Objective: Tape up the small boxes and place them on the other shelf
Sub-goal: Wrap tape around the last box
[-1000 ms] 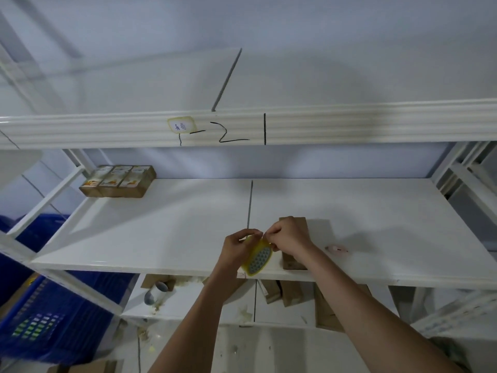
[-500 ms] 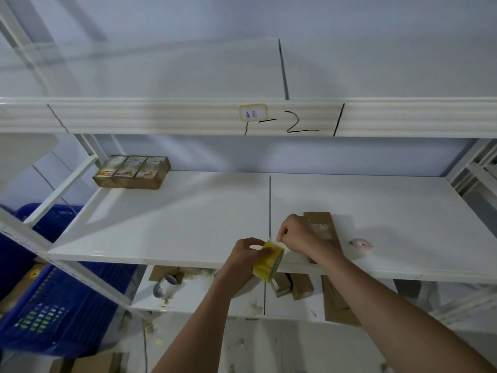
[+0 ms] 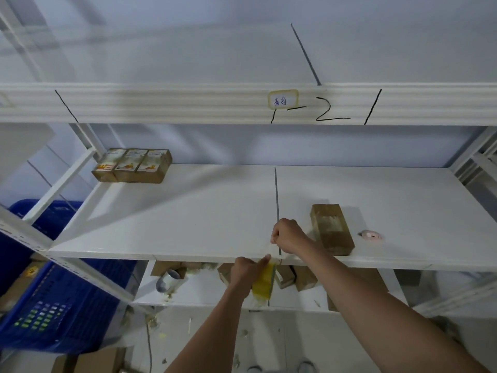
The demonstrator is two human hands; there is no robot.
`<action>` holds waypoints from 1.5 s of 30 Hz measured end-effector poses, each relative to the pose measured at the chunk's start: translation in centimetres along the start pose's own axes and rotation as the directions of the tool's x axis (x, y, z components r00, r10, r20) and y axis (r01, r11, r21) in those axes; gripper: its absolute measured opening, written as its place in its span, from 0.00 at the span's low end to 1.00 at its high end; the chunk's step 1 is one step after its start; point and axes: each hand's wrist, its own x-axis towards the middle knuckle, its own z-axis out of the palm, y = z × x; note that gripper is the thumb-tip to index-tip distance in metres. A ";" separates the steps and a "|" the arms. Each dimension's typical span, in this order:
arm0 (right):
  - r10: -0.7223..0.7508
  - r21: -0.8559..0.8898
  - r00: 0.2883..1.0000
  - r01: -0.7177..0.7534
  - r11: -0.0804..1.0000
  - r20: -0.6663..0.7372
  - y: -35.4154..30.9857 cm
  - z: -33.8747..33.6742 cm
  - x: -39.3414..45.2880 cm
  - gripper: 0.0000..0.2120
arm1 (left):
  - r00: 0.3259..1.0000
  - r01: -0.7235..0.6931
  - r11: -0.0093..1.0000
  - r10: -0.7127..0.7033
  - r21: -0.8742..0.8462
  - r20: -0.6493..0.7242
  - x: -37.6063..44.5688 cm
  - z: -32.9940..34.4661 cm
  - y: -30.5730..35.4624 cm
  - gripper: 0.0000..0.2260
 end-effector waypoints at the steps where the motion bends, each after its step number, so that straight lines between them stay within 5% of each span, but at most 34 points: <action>1: -0.001 -0.004 1.000 0.001 1.000 0.009 -0.1 0.2 0.3 0.07 | 1.000 0.007 1.000 -0.007 -0.009 0.002 0.1 0.0 -0.1 0.26; 9: 0.011 -0.059 0.999 -0.009 0.998 0.031 -0.5 2.3 1.9 0.07 | 0.998 0.058 0.968 -0.048 -0.246 0.047 1.3 1.1 -2.1 0.24; 25: 0.062 -0.074 0.997 -0.059 0.996 0.050 0.1 3.9 4.3 0.08 | 0.984 0.178 0.972 -0.177 -0.153 0.016 3.2 1.9 -1.7 0.27; 38: 0.029 -0.150 0.987 -0.053 0.987 -0.157 1.3 3.8 4.5 0.16 | 0.991 0.129 0.962 -0.119 -0.242 0.059 3.2 1.7 -1.9 0.28; 41: 0.026 -0.141 0.973 -0.060 0.988 -0.229 2.6 2.8 4.6 0.09 | 0.995 0.083 0.987 -0.075 -0.135 0.067 2.9 1.1 -1.9 0.28; 45: -0.024 -0.090 0.962 -0.001 0.996 -0.274 3.7 2.1 4.3 0.03 | 0.998 -0.008 0.971 0.022 0.239 -0.059 2.7 -1.2 -1.4 0.30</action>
